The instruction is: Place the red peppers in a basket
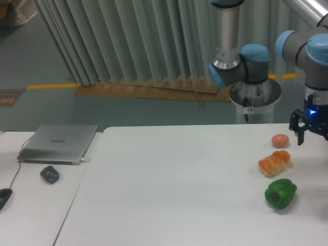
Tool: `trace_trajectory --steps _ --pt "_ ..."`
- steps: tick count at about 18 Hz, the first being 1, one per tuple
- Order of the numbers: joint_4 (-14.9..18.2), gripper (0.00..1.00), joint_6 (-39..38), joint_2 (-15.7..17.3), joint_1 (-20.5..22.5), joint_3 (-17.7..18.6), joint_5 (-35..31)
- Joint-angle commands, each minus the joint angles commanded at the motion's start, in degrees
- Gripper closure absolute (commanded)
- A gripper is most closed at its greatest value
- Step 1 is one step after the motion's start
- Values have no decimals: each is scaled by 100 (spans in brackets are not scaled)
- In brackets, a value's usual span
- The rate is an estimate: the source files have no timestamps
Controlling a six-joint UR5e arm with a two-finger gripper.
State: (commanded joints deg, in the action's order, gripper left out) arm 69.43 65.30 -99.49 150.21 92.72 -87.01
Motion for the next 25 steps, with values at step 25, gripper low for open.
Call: trace_trajectory --steps 25 --pt "-781 0 -1494 -1599 -325 -852 -1687"
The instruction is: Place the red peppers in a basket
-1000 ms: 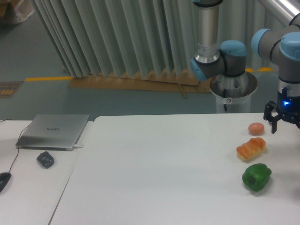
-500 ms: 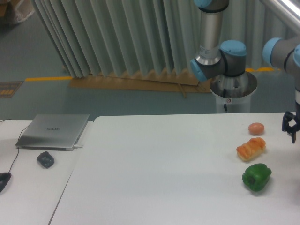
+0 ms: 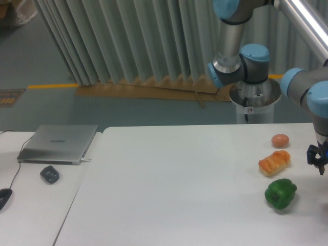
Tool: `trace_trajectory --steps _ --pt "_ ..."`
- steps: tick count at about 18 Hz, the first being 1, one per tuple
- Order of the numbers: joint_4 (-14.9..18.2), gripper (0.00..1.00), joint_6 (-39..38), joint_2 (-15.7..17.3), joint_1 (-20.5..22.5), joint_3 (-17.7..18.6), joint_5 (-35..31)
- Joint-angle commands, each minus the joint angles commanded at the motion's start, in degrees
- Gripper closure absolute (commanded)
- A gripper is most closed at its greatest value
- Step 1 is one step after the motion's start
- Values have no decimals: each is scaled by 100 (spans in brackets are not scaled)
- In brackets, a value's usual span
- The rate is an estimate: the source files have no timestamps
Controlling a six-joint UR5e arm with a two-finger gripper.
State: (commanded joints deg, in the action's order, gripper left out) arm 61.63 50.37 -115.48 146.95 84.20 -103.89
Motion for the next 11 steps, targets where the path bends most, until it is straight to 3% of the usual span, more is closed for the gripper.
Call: trace_trajectory --steps 11 --pt "-265 0 -282 -211 9 35 70"
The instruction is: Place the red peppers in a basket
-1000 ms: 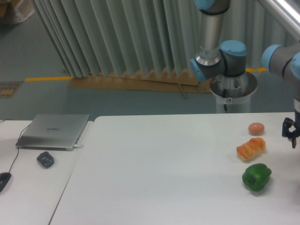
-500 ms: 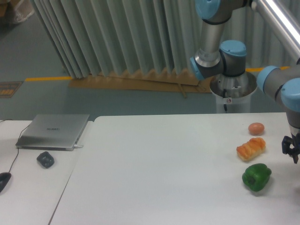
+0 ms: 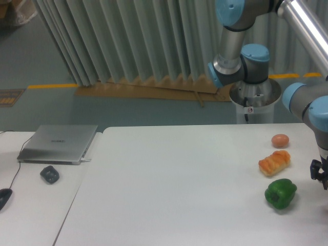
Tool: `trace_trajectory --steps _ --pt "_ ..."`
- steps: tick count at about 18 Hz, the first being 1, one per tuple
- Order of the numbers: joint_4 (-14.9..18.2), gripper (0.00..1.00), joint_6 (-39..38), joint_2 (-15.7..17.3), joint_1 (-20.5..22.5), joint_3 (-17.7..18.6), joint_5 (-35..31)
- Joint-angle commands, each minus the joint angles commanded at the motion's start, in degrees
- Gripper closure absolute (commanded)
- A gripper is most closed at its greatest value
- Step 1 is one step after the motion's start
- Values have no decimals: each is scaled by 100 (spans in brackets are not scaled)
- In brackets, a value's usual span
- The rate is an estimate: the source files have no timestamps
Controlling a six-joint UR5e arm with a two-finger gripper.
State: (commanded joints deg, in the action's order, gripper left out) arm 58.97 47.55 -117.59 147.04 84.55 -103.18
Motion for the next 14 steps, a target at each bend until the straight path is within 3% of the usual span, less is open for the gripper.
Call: trace_trajectory --steps 6,14 --pt "0 0 -26 -229 27 9 0" --pt "0 0 9 -255 35 -26 9"
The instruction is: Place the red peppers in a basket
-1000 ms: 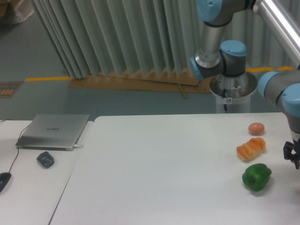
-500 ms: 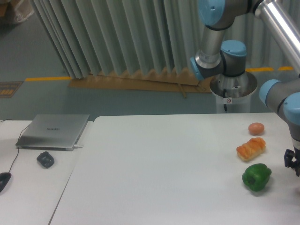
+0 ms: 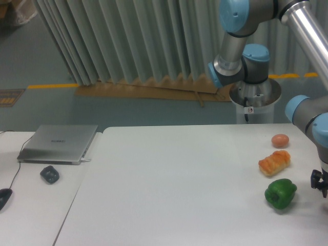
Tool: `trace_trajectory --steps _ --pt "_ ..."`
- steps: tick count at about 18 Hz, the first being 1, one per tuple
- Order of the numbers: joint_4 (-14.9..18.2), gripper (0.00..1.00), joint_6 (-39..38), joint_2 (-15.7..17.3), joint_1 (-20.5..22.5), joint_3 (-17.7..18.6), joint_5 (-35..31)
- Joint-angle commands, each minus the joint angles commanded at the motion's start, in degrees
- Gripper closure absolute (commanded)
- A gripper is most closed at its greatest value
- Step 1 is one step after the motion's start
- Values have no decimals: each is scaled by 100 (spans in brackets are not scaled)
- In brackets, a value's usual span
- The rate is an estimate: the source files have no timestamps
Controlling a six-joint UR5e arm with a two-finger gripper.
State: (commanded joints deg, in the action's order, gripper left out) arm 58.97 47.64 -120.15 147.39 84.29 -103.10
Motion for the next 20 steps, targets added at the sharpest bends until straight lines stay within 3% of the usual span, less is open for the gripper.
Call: trace_trajectory --steps 12,14,15,18,20 --pt "-18 1 26 -167 0 -88 -26" --pt "-9 33 18 -158 0 -71 -26" --pt "-9 44 -8 -150 0 -70 -18" --pt "9 57 35 -97 0 -70 70" --pt "17 57 26 -88 0 -62 114"
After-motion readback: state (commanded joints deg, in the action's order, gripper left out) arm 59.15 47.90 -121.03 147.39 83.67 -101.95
